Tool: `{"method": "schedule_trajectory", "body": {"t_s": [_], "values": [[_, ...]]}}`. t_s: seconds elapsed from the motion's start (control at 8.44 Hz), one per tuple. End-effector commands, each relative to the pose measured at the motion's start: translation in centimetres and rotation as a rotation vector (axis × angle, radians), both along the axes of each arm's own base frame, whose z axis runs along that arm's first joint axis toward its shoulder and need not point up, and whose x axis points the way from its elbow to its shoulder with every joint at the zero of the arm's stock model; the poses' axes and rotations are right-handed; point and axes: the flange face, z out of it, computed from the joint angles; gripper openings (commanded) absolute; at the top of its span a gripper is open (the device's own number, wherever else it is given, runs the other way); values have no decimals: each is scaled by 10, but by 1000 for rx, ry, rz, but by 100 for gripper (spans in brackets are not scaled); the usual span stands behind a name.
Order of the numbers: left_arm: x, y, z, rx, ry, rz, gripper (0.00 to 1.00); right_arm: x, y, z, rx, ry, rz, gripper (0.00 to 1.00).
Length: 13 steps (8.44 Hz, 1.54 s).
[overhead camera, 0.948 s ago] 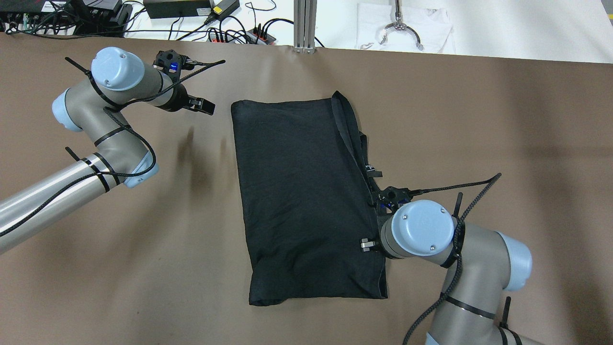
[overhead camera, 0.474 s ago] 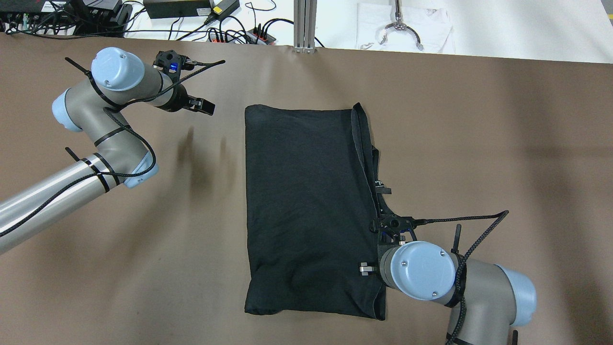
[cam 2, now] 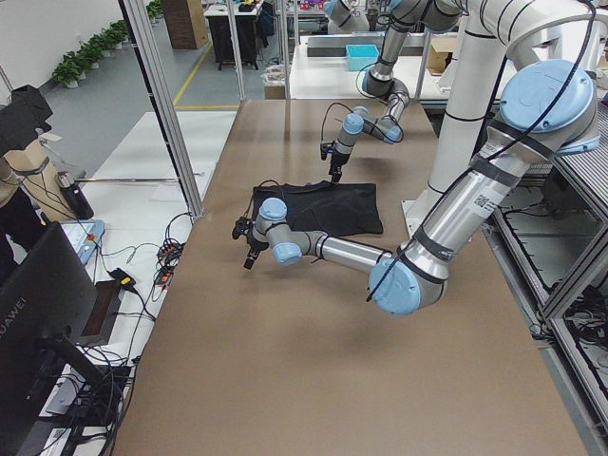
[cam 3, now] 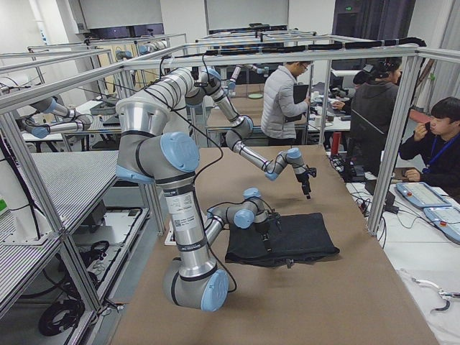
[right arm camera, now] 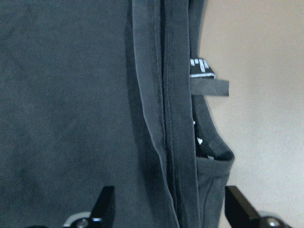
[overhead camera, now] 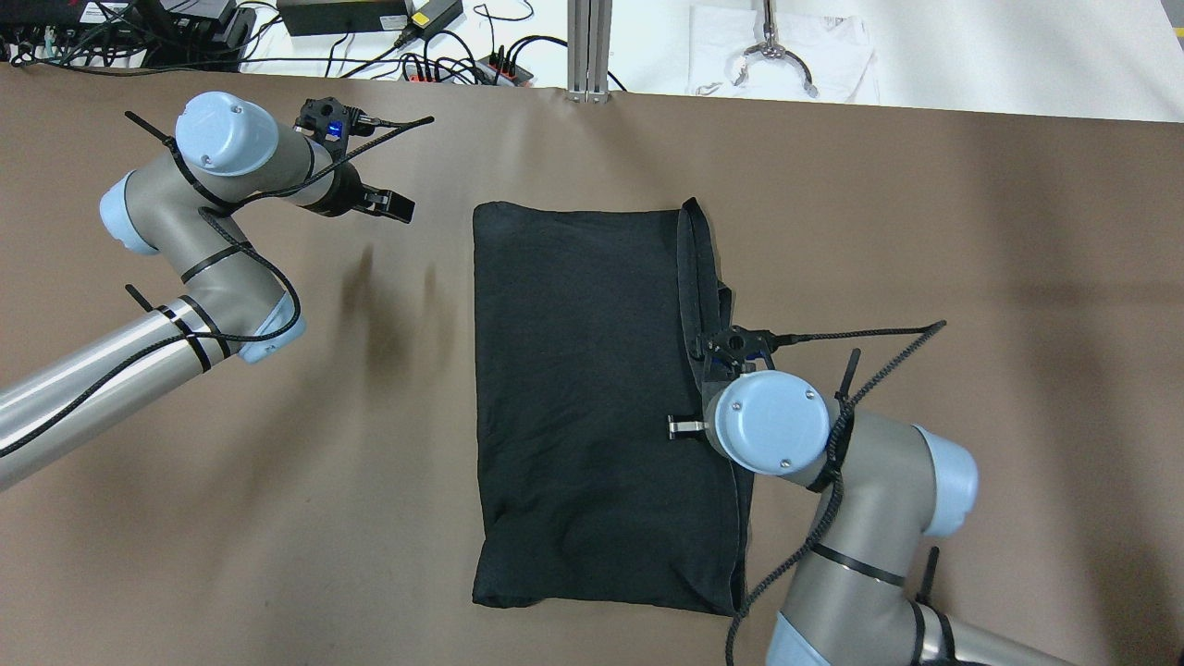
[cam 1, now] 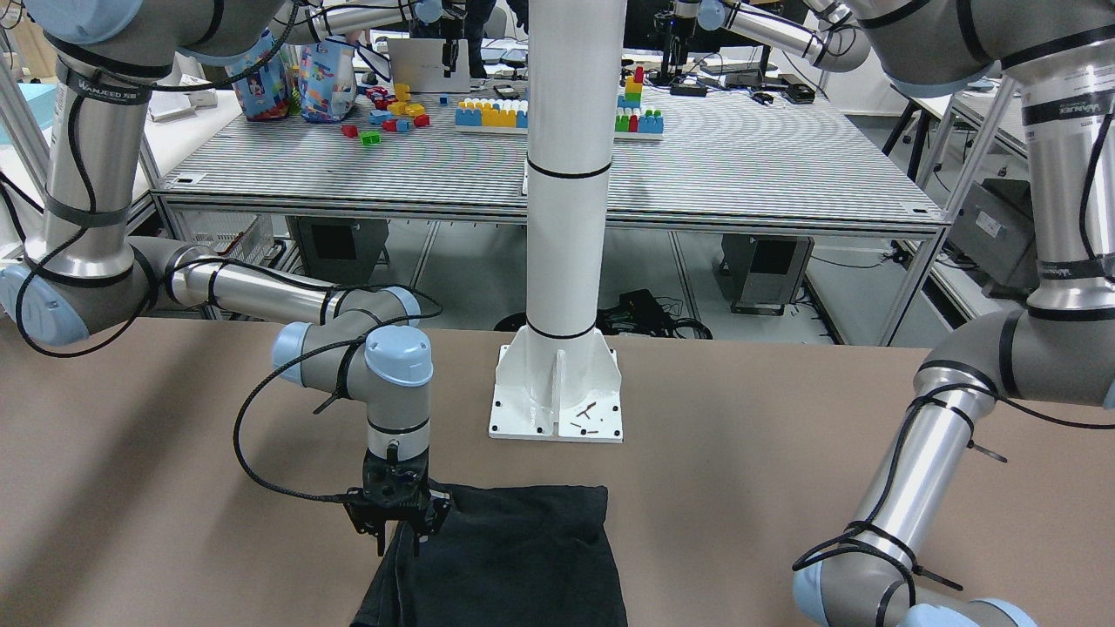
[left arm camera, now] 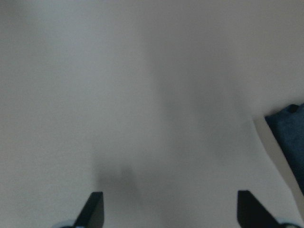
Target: Fold clothes
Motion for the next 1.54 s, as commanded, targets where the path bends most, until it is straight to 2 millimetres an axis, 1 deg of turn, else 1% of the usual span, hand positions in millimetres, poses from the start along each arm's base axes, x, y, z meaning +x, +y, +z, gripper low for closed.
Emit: {"method": "schedule_trajectory", "body": {"t_s": [0.0, 0.12, 0.24, 0.36, 0.47, 0.59, 0.83, 0.95, 1.07, 1.18, 1.3, 1.42], "values": [[0, 0, 0, -5, 2, -3, 100, -26, -89, -8, -3, 82, 40, 88], [0, 0, 0, -5, 2, -3, 100, -31, -100, 4, -1, 108, 29, 88], [0, 0, -1, -5, 4, -4, 100, -38, -105, 20, -18, 134, 28, 88], [0, 0, -2, -3, 5, -4, 100, -40, -106, 25, -26, 141, 25, 88], [0, 0, -2, -3, 5, -4, 100, -41, -106, 24, -29, 138, 29, 88], [0, 0, -3, -2, 6, -4, 100, -41, -106, 18, -25, 131, 29, 88], [0, 0, -2, -2, 4, -3, 100, -41, -106, 21, -22, 136, 20, 87], [0, 0, -3, -1, 5, -3, 100, -28, -117, 30, -19, 152, 21, 86], [0, 0, -2, -2, 4, -3, 100, -13, -123, 45, -20, 171, -11, 86], [0, 0, -2, -2, 4, -3, 100, 8, -129, 59, -20, 173, -58, 85], [0, 0, -3, -1, 5, -3, 100, 38, -127, 71, -14, 162, -100, 85], [0, 0, -3, -2, 6, -4, 100, 58, -110, 78, -3, 152, -107, 85]]}}
